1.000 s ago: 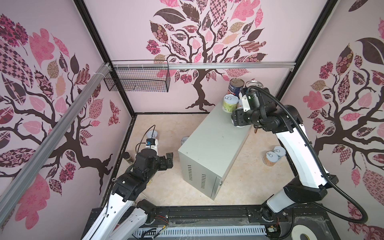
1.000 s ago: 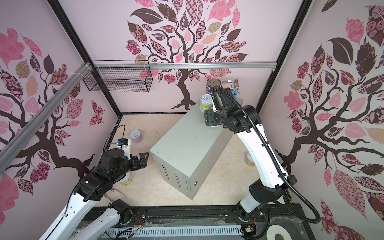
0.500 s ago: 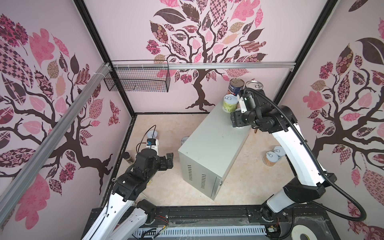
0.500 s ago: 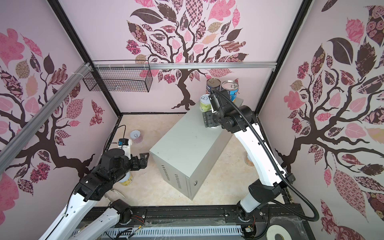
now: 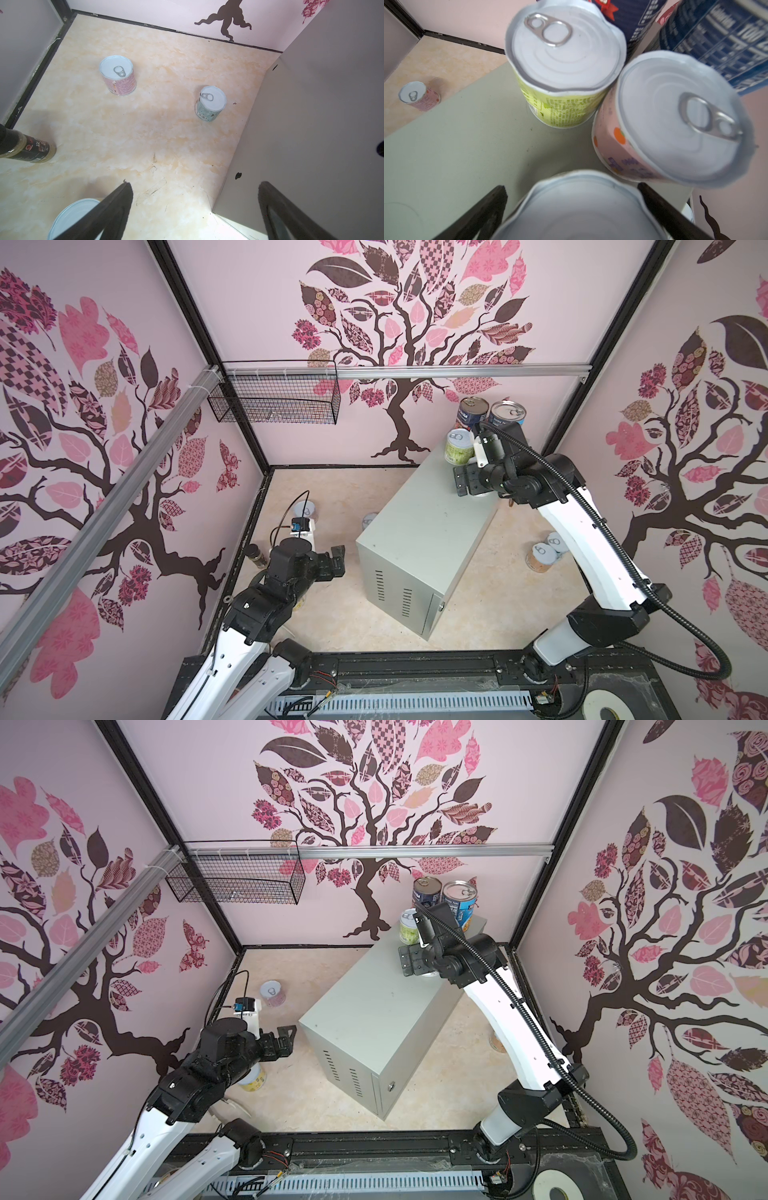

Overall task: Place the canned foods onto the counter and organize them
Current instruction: 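Set the white-lidded can down in front of the pink can, open right gripper, then draw the right gripper back beside the box while the left reaches toward a can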

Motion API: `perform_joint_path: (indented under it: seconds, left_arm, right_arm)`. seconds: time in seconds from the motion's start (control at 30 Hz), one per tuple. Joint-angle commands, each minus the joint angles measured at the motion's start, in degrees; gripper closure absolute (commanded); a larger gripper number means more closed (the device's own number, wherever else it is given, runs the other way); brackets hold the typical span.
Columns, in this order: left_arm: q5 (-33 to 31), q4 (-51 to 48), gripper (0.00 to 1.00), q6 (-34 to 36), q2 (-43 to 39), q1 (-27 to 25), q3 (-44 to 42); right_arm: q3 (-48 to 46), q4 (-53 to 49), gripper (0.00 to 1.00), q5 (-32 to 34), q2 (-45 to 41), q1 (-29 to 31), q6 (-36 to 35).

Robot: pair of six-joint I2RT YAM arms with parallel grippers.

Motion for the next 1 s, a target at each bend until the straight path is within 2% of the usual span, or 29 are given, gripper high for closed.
perform_joint_path:
  seconds: [0.0, 0.3, 0.5, 0.77, 0.97]
  left_arm:
    - [-0.4, 1.5, 0.02, 0.8, 0.1, 0.6, -1.5]
    - [-1.1, 1.9, 0.02, -0.1, 1.4, 0.8, -1.4]
    - [-1.8, 0.9, 0.02, -1.2, 4.0, 1.0, 1.7]
    - [-3.5, -2.7, 0.02, -1.9, 6.3, 1.0, 9.3]
    - [-4.9, -5.2, 0.02, -2.1, 8.9, 1.0, 13.9]
  right_arm:
    - [0.2, 2.3, 0.0, 0.8, -3.8, 0.2, -0.5]
    - [-1.6, 6.8, 0.0, 2.5, -10.7, 0.2, 0.0]
    - [-8.8, 12.9, 0.0, 3.9, -20.5, 0.3, 1.4]
    - [-24.5, 20.4, 0.0, 5.5, -37.0, 0.2, 6.6]
    - [-40.3, 23.5, 0.0, 6.8, -49.1, 0.2, 14.6]
